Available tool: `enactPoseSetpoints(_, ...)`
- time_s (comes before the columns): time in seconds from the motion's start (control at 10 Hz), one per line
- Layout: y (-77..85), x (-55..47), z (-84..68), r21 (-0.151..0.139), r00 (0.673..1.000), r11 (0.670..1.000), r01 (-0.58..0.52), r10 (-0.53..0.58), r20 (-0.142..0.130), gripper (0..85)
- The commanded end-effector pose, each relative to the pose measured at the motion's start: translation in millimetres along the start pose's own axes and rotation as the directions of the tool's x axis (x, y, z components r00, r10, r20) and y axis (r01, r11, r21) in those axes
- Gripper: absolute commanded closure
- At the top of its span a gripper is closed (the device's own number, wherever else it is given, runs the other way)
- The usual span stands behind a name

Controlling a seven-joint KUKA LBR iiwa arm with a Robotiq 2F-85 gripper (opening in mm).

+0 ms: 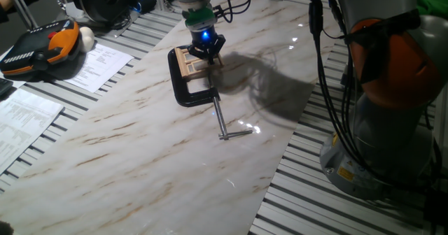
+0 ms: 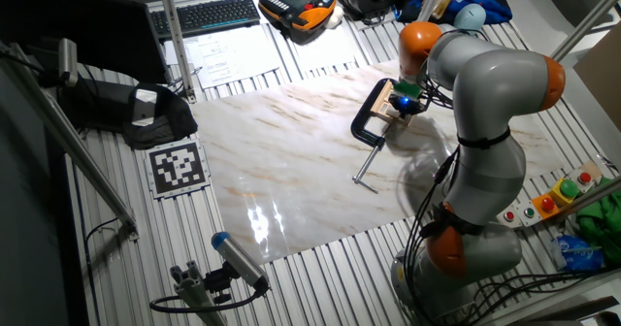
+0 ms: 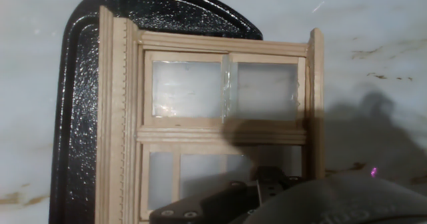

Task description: Open a sliding window

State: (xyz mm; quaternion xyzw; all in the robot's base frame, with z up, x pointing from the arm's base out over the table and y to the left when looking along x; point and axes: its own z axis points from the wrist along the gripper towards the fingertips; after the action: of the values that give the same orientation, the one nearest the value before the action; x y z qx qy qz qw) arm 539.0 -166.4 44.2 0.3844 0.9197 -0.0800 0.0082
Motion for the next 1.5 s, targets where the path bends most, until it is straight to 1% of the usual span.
enactPoseSetpoints(0.0, 0.9, 0.1, 0.7, -0.002, 1.000, 1.000, 0.000, 0.000, -0.003, 85.0)
enactPoseSetpoints(0.2, 2.6, 0.0, 2.4, -0.010, 1.000, 1.000, 0.002, -0.002, -0.006, 85.0)
enactPoseSetpoints(0.5, 5.9, 0.4, -0.5, -0.004, 1.000, 1.000, 0.003, -0.003, 0.000, 85.0)
enactPoseSetpoints(0.9, 10.3, 1.2, -1.2, -0.002, 1.000, 1.000, 0.002, -0.002, -0.001, 85.0)
enactPoseSetpoints(1.4, 15.1, 2.6, -1.9, 0.001, 1.000, 1.000, 0.001, -0.001, 0.005, 85.0)
